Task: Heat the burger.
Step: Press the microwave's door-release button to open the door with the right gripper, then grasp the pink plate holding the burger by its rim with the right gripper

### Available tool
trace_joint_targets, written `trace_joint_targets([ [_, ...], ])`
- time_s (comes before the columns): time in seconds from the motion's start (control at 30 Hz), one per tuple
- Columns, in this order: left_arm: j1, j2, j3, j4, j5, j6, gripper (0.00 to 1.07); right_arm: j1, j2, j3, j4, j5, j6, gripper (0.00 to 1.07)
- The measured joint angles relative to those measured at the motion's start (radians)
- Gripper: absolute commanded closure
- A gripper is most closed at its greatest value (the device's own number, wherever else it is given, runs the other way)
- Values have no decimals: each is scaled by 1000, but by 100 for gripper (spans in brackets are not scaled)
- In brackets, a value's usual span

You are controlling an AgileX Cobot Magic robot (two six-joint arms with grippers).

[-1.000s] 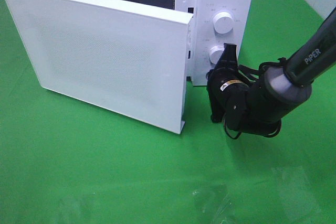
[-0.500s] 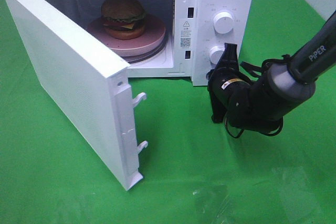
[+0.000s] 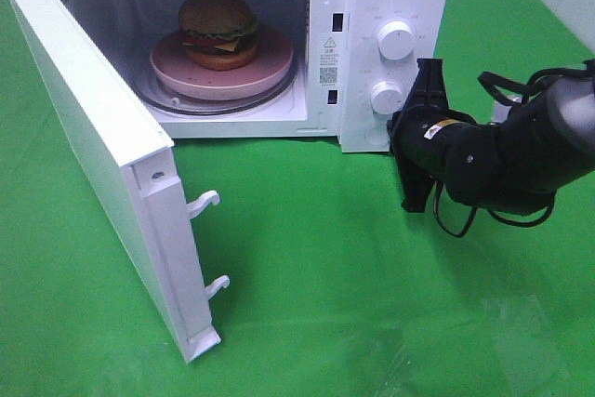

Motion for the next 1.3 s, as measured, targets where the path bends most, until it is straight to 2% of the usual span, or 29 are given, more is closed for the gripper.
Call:
trace_joint_targets([
  [0.13,0,0,0,0,0,0,5,0,-90,56,-18,175,-159,107],
  [0.23,0,0,0,0,0,0,5,0,-109,57,-27,201,-201,107],
  [0.5,0,0,0,0,0,0,5,0,-249,58,-134,468,-544,107],
  [0.57,0,0,0,0,0,0,5,0,-298,37,-208,618,-674,107],
  [0.63,0,0,0,0,0,0,5,0,-298,37,-208,618,-674,107],
  [0.7,0,0,0,0,0,0,5,0,-331,-17,-275,793,-796,107],
  [0.8,0,0,0,0,0,0,5,0,-337,-49,-307,877,-851,107],
  [0.9,0,0,0,0,0,0,5,0,-339,-121,-349,1059,-970,107],
  [1.0,0,0,0,0,0,0,5,0,-339,-138,-356,1091,-1005,107],
  [1.07,0,0,0,0,0,0,5,0,-339,-198,-372,1222,-1169,106],
  [1.17,0,0,0,0,0,0,5,0,-339,-227,-375,1277,-1265,106],
  [1.2,0,0,0,0,0,0,5,0,-339,-255,-378,1329,-1392,106],
  [1.3,0,0,0,0,0,0,5,0,-339,-274,-378,1370,-1519,105],
])
